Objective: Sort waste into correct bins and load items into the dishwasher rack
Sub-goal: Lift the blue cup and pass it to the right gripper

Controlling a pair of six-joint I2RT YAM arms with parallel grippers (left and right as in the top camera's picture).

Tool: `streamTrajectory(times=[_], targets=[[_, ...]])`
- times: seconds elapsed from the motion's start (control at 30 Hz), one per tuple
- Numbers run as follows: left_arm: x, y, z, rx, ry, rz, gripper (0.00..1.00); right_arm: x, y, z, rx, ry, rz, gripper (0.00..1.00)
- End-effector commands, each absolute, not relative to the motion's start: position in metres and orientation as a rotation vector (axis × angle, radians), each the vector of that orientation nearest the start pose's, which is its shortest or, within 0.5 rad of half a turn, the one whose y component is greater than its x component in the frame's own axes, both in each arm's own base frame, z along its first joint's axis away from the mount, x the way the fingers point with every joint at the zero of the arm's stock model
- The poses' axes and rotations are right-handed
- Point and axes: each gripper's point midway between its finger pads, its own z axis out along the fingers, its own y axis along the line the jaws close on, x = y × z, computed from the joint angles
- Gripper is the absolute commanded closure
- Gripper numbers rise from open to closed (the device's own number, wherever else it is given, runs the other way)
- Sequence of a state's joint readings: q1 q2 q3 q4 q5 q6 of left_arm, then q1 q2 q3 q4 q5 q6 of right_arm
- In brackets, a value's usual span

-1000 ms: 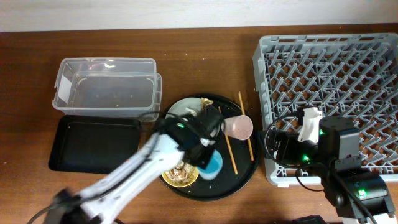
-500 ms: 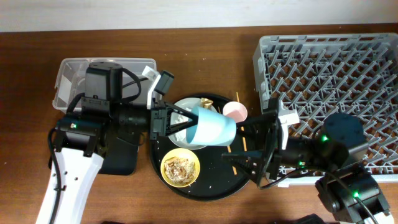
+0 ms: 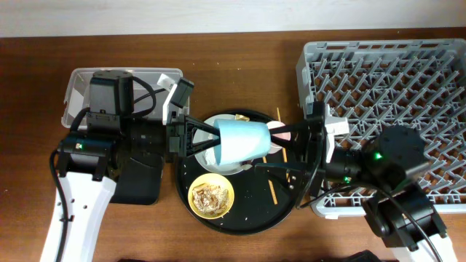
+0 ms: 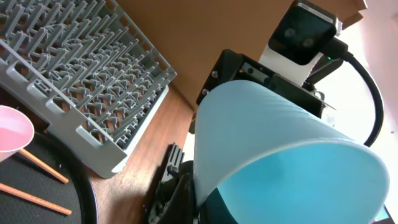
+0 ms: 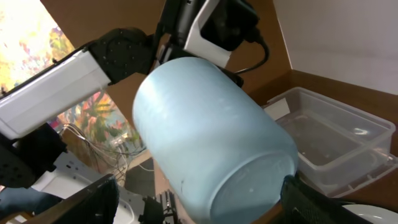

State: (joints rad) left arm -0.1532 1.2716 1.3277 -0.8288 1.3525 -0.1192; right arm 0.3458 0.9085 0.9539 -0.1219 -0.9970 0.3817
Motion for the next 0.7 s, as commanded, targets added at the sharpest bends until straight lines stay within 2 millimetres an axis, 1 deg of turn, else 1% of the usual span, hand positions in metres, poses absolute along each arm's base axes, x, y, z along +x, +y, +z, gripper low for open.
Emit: streamTrajectory(times=[0.0, 0.07, 0.13, 0.2, 0.23, 0.3, 0.4, 0.47, 0.53, 0.6, 0.67], targets=[[0.192, -0.216, 0.394, 0.899, 1.787, -1.911, 1.0, 0.218, 0.22, 0.368, -0.758, 1.676, 1.369, 0.17], [0.19, -0.216, 0.396, 0.907, 1.778, -1.903, 1.0, 0.22, 0.21, 0.369, -0.752, 1.674, 1.379, 0.17], [0.191, -0.216, 0.395, 0.905, 1.783, -1.889, 1.0, 0.22, 0.205, 0.37, -0.757, 1.668, 1.39, 0.17], [0.195, -0.217, 0.392, 0.893, 1.803, -1.858, 1.0, 0.207, 0.209, 0.374, -0.835, 1.624, 1.437, 0.17], [0.197, -0.217, 0.389, 0.884, 1.818, -1.838, 1.0, 0.196, 0.213, 0.38, -0.905, 1.572, 1.464, 0.17], [0.2, -0.217, 0.387, 0.874, 1.832, -1.815, 1.0, 0.184, 0.222, 0.387, -0.984, 1.504, 1.479, 0.17], [0.203, -0.218, 0.384, 0.862, 1.851, -1.79, 0.99, 0.183, 0.236, 0.386, -0.972, 1.512, 1.469, 0.17], [0.207, -0.218, 0.38, 0.845, 1.876, -1.757, 0.99, 0.178, 0.241, 0.388, -1.0, 1.49, 1.481, 0.18], [0.212, -0.219, 0.369, 0.802, 1.948, -1.703, 0.99, 0.177, 0.241, 0.396, -1.022, 1.434, 1.459, 0.23], [0.211, -0.223, 0.365, 0.808, 1.973, -1.682, 0.99, 0.176, 0.241, 0.4, -1.015, 1.428, 1.47, 0.24], [0.21, -0.224, 0.364, 0.813, 1.973, -1.682, 1.0, 0.176, 0.241, 0.4, -1.014, 1.431, 1.472, 0.32]])
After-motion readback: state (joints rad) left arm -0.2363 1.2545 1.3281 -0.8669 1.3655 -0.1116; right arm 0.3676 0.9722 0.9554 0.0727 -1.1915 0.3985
